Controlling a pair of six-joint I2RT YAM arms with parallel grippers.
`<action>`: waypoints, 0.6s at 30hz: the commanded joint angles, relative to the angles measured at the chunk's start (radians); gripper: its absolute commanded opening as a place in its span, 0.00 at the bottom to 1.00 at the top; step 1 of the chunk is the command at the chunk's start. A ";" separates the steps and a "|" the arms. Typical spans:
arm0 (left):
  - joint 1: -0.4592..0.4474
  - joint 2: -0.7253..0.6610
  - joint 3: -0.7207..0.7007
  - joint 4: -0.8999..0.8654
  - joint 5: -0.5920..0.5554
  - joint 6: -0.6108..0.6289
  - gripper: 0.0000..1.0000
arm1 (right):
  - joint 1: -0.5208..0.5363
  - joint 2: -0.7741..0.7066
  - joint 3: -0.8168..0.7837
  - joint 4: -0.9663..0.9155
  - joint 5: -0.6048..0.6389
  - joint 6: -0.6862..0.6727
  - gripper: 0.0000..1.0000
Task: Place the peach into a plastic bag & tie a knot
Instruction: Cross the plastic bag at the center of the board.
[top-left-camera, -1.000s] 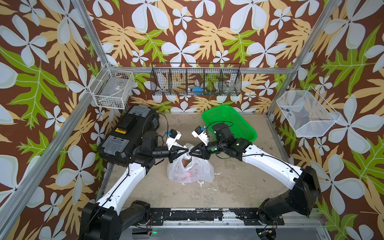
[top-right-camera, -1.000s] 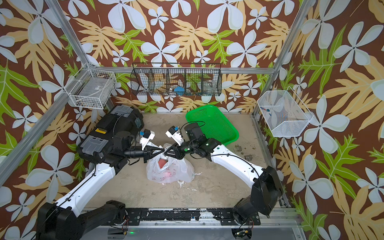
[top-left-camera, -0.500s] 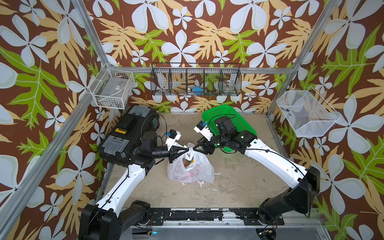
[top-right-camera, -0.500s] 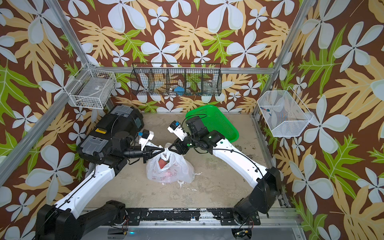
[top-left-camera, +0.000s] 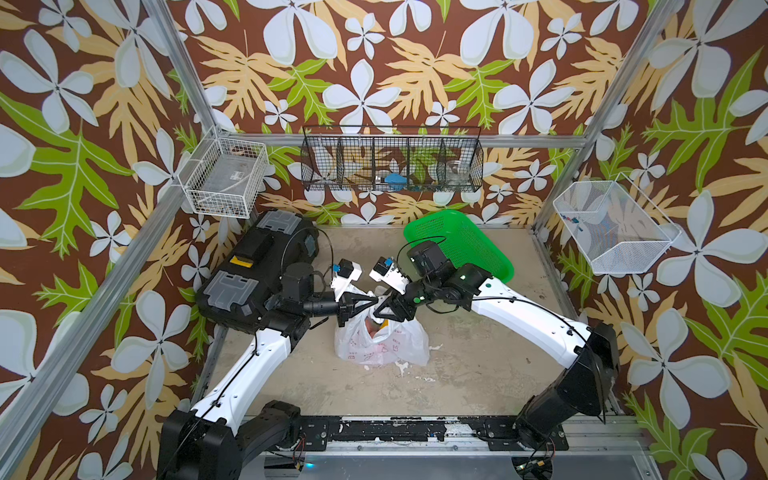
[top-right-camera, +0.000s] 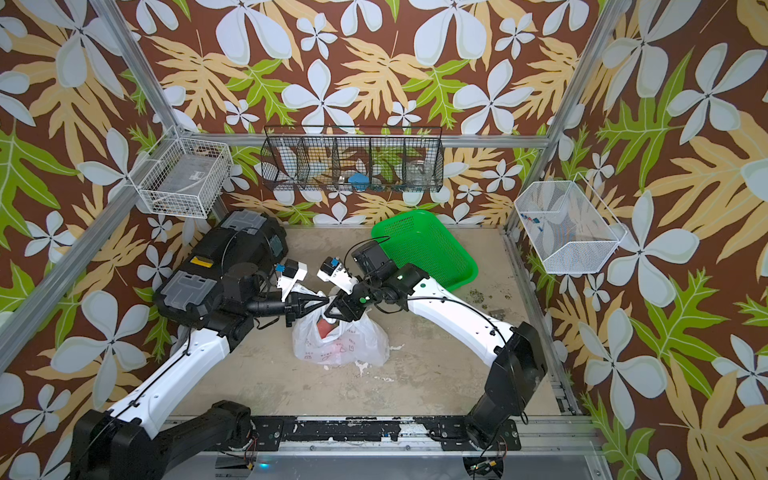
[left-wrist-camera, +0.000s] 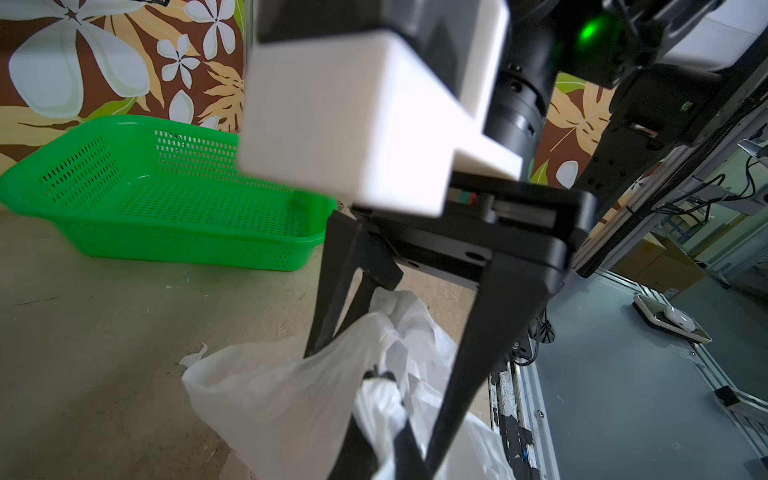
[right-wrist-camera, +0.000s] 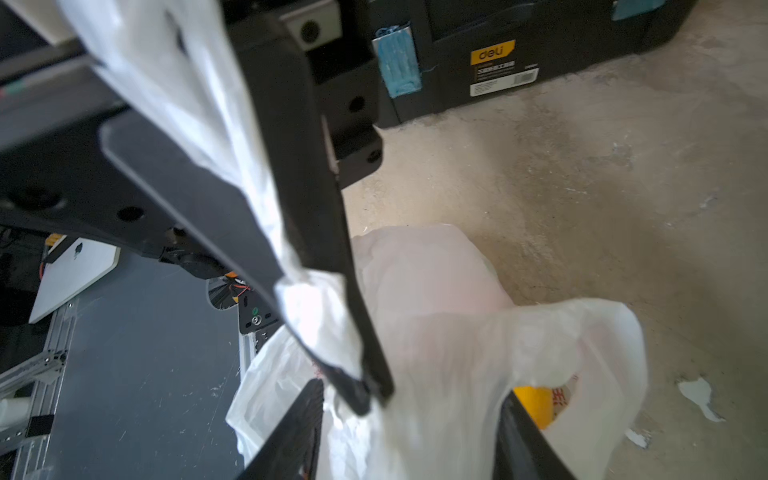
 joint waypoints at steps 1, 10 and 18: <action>0.002 -0.003 0.007 0.019 0.014 0.010 0.00 | 0.006 0.006 -0.003 -0.036 -0.039 -0.024 0.51; 0.002 0.000 0.013 0.019 0.018 0.012 0.00 | 0.027 0.024 -0.004 -0.056 -0.009 -0.042 0.46; 0.002 -0.001 0.013 0.020 0.025 0.005 0.00 | 0.030 0.036 0.033 -0.044 0.101 -0.036 0.27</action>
